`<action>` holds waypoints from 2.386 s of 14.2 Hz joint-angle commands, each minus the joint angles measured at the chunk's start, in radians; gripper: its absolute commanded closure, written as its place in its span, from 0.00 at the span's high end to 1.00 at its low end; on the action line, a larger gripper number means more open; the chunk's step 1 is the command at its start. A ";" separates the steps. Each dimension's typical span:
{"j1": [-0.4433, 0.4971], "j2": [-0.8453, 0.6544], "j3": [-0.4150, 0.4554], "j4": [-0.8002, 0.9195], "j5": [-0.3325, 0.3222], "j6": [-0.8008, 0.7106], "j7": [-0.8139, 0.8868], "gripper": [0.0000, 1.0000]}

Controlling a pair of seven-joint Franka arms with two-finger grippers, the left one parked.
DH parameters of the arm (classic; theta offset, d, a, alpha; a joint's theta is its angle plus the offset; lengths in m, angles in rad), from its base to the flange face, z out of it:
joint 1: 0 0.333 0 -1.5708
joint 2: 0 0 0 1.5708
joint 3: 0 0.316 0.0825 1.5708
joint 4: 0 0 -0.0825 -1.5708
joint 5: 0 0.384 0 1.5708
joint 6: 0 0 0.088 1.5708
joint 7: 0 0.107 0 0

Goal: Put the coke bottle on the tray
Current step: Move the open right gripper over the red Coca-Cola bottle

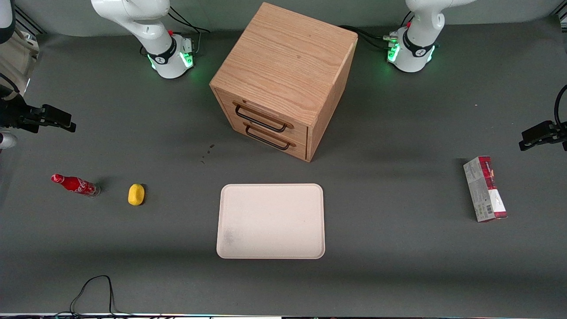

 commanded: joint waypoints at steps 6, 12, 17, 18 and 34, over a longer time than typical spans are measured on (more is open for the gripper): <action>0.002 -0.008 0.004 -0.008 -0.015 -0.002 0.026 1.00; -0.008 -0.006 -0.019 -0.015 -0.021 0.004 0.084 1.00; -0.099 0.081 -0.049 0.063 -0.046 0.028 -0.124 1.00; -0.133 0.086 -0.065 0.061 -0.044 0.062 -0.181 1.00; -0.293 0.129 -0.109 -0.279 0.045 0.516 -0.481 1.00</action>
